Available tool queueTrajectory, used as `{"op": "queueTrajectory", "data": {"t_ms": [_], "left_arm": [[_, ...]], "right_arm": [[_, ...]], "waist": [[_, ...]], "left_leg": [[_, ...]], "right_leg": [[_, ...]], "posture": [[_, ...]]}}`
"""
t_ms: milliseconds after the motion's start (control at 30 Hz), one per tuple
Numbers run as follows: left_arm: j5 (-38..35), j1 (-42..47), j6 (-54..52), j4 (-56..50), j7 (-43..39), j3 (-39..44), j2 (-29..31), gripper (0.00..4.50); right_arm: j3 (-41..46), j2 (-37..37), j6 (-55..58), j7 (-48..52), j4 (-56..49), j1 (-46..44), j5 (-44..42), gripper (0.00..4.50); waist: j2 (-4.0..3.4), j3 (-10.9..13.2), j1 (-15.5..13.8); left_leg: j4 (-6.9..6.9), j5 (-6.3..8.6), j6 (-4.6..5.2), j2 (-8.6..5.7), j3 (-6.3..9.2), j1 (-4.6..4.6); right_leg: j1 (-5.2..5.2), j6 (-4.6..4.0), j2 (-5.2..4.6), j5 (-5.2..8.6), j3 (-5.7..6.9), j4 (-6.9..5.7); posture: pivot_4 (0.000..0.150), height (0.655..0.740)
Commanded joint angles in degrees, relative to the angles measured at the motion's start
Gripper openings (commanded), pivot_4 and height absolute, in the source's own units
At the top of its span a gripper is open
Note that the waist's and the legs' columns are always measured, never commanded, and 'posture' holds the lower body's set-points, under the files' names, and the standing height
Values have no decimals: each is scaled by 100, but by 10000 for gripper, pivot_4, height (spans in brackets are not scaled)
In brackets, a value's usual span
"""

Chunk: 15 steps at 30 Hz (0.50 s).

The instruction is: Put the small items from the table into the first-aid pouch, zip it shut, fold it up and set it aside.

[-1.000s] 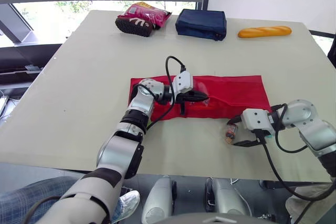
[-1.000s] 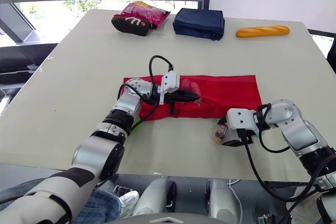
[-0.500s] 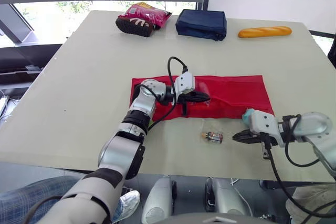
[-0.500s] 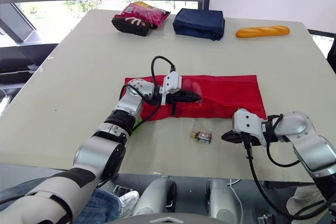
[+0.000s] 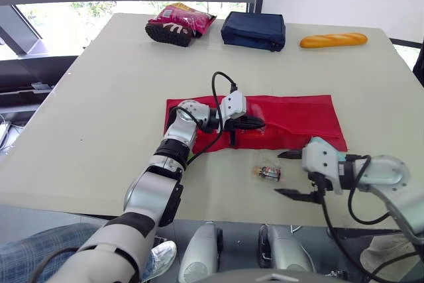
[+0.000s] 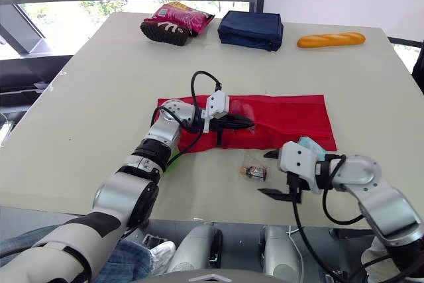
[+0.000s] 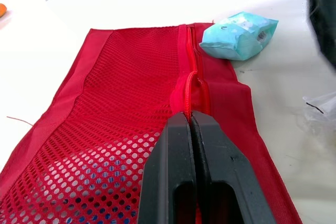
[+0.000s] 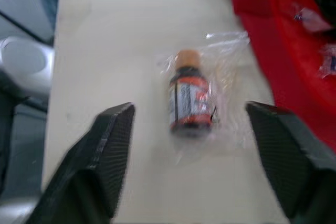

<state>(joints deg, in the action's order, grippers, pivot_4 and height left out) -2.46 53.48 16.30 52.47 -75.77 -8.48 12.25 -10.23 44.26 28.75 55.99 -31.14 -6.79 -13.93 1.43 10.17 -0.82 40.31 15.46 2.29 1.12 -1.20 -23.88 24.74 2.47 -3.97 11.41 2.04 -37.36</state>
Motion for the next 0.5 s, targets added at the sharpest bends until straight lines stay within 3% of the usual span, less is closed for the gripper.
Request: {"op": "queueTrajectory", "data": {"t_ms": [33, 200, 233, 333, 500], "left_arm": [[-92, 77, 98, -80, -13, 26, -28, 0], [-88, 89, 105, -82, -1, 26, -37, 0], [-91, 89, 104, -89, -2, 29, -32, 0], [-94, 87, 106, -95, -5, 32, -25, 0], [-104, 73, 108, -107, -6, 39, -24, 0]], "right_arm": [[-287, -109, -186, -237, 281, -111, 364, 44796], [-474, -265, -253, -377, 504, -167, 551, 44796], [-450, -309, -200, -402, 482, -181, 514, 42463], [-365, -349, -84, -409, 389, -191, 421, 33462], [83, -338, 243, -525, 32, 51, 38, 9828]], "waist": [[0, 0, 0], [0, 0, 1], [0, 0, 1], [0, 0, 1], [0, 0, -5]], "left_leg": [[0, 0, 0, -2, -1, 0], [0, 0, 0, -3, 0, 0], [0, 0, 0, -3, 0, 0], [0, 0, 0, -3, 0, 0], [0, 0, 0, -2, 1, 0]], "right_leg": [[0, 0, -1, 0, -1, 0], [0, -2, 0, -1, -1, 0], [0, -2, 0, -1, -1, -1], [0, -1, 0, 0, -1, -1], [0, -2, 0, -1, -1, -1]], "posture": [[1500, 7164], [1500, 7164], [1500, 7164], [1500, 7164], [1500, 7164]]}}
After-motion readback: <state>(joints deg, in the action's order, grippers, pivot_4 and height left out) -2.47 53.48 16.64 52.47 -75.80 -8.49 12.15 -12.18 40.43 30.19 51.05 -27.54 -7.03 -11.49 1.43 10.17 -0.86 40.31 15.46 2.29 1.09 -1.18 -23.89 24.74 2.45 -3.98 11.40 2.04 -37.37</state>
